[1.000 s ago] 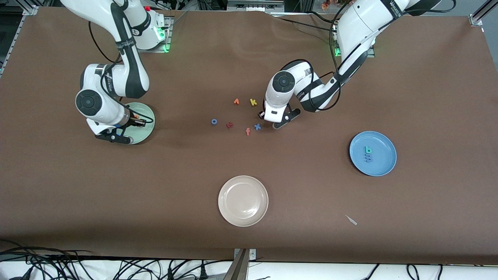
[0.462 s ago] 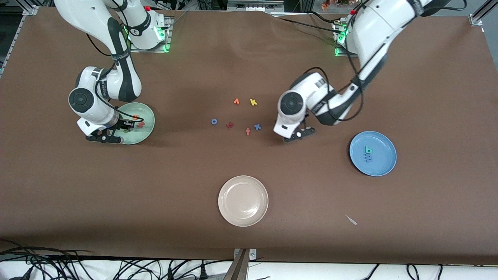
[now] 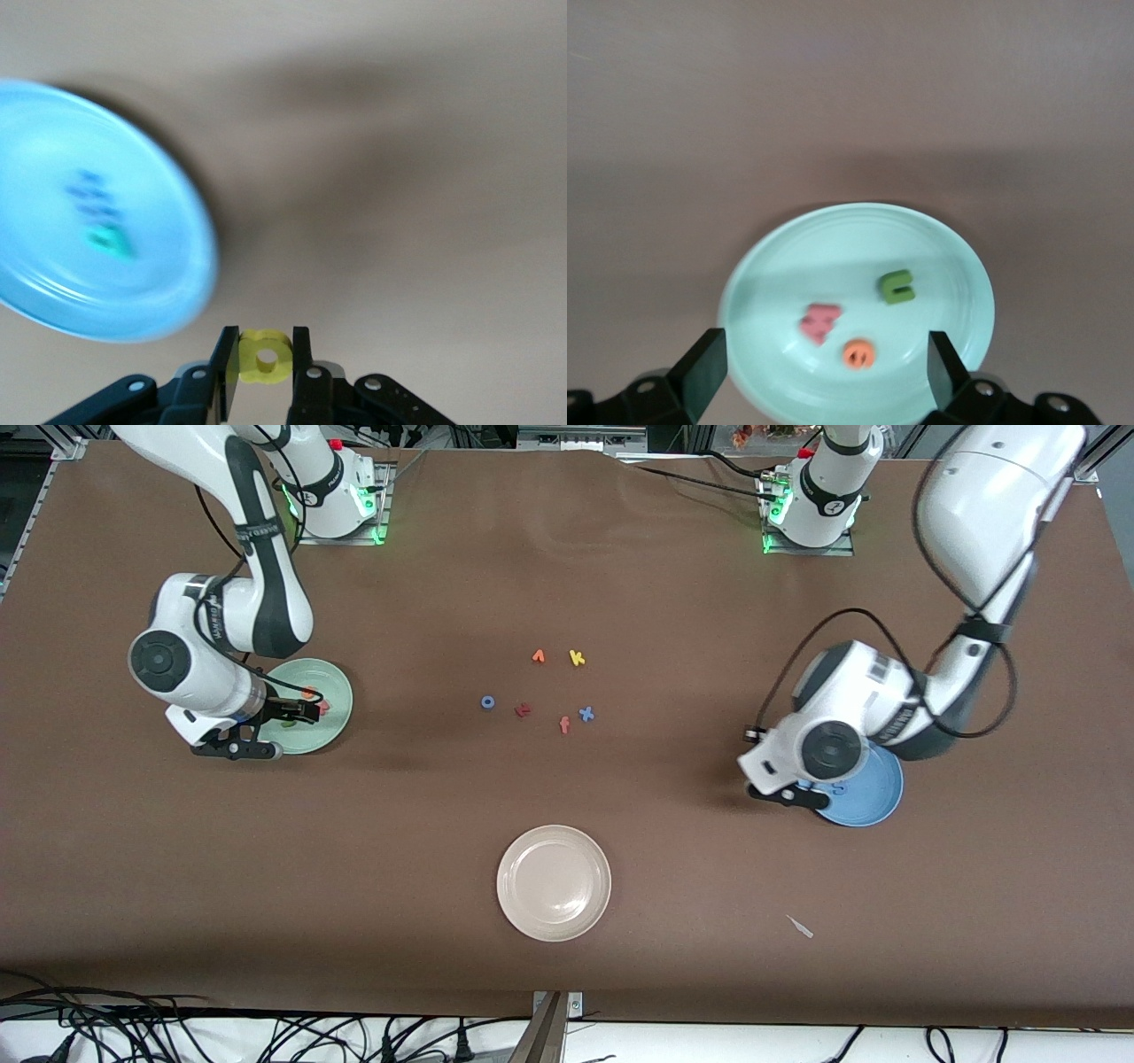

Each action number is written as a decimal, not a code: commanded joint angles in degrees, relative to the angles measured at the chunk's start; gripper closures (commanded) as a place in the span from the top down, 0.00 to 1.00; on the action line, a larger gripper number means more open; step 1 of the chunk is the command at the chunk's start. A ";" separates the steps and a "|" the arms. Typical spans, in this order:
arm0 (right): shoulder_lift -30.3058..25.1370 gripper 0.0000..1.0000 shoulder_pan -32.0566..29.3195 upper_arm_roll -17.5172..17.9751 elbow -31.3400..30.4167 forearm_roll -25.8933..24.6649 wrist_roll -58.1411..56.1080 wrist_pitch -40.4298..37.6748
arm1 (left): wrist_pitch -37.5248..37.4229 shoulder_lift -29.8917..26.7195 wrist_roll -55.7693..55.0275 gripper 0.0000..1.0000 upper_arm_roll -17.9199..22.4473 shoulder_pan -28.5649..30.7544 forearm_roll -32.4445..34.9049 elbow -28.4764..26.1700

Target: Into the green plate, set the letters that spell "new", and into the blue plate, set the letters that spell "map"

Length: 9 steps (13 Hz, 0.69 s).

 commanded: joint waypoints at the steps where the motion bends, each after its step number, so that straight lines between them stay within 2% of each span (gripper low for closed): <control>1: 0.17 1.00 0.10 -0.12 12.28 -0.31 -1.20 -12.43 | 0.72 2.27 11.14 0.00 0.42 3.09 6.56 0.70; 3: 0.60 1.00 -1.21 0.06 23.42 -1.44 -1.46 -22.61 | 5.98 3.77 17.04 0.00 2.78 4.07 7.72 0.70; 4: 1.13 1.00 -2.79 0.15 27.14 -3.10 -1.81 -24.75 | 7.92 4.30 19.15 0.02 4.19 4.07 7.72 0.70; 5: 0.53 1.00 -6.37 1.71 31.00 -3.21 -1.90 -27.56 | 8.72 4.74 21.17 0.21 5.07 4.16 7.55 0.70; 6: -0.52 1.00 -10.23 5.82 35.22 -4.25 -1.55 -30.98 | 8.73 4.74 23.20 0.99 5.69 4.16 6.77 0.79; 8: -1.93 1.00 -20.86 16.17 40.34 -10.82 -2.07 -32.94 | 7.51 4.30 23.57 1.00 5.69 4.25 5.45 4.54; 9: -4.81 1.00 -25.69 21.02 40.27 -12.07 -1.99 -33.03 | 4.80 4.30 23.48 1.00 5.69 4.25 3.79 6.13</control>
